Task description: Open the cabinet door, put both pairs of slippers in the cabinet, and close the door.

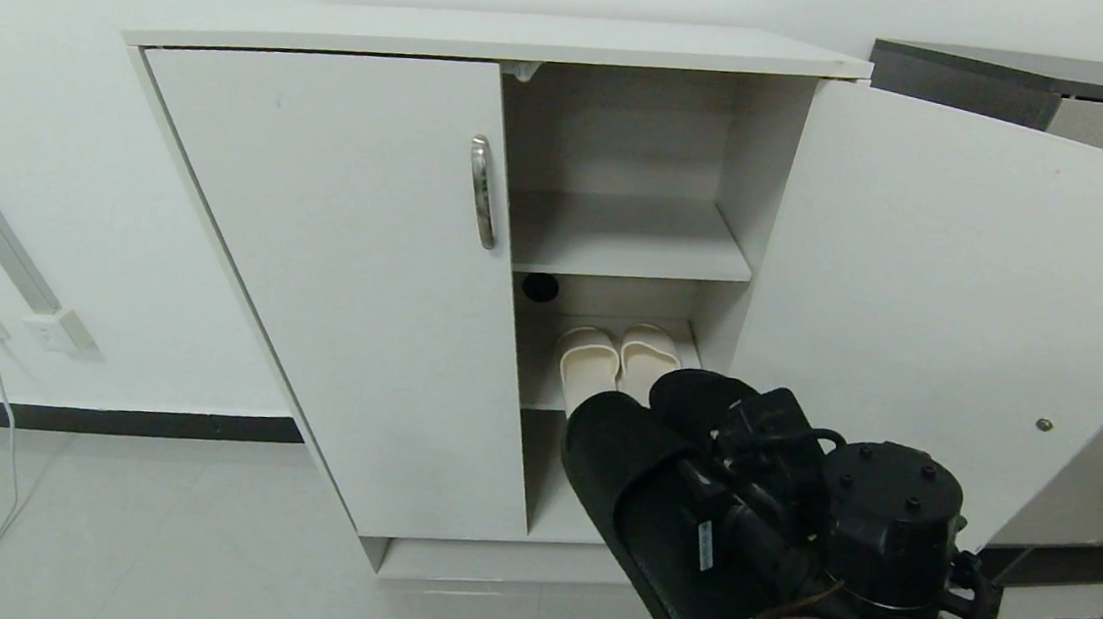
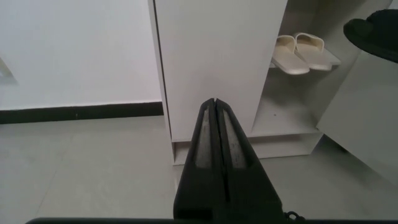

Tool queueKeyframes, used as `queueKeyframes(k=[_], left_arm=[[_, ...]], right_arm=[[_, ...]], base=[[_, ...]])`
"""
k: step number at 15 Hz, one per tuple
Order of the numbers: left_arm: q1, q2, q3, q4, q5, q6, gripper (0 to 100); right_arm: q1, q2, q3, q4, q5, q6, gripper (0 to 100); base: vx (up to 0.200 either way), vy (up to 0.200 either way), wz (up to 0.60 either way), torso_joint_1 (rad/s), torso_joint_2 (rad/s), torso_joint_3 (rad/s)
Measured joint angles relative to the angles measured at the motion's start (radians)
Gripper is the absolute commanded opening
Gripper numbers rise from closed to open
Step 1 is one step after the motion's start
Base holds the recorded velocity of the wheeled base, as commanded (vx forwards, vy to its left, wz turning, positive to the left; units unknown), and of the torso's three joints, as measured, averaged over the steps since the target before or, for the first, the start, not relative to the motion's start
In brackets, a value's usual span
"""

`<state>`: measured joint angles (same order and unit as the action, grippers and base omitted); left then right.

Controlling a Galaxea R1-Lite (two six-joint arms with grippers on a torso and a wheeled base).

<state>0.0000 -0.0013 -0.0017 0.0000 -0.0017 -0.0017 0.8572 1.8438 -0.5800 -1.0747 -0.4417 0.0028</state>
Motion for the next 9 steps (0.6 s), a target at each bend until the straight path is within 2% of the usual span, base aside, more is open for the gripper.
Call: queueKeyframes(k=[5, 8, 9], left_arm=[[0.0, 0.0, 0.0, 0.0, 0.0, 0.0, 0], [0.0, 0.0, 0.0, 0.0, 0.0, 0.0, 0], [0.0, 0.0, 0.0, 0.0, 0.0, 0.0, 0]], right_arm=[[0.021, 0.147, -0.191, 0.023, -0.286, 0.048, 0], [0.024, 0.202, -0.331, 0.195, -0.346, 0.089, 0], [0.026, 0.211, -0.394, 0.316, -0.359, 0.136, 0]], base=[[0.0, 0.0, 0.0, 0.0, 0.0, 0.0], [0.0, 0.0, 0.0, 0.0, 0.0, 0.0], [0.0, 0.0, 0.0, 0.0, 0.0, 0.0]])
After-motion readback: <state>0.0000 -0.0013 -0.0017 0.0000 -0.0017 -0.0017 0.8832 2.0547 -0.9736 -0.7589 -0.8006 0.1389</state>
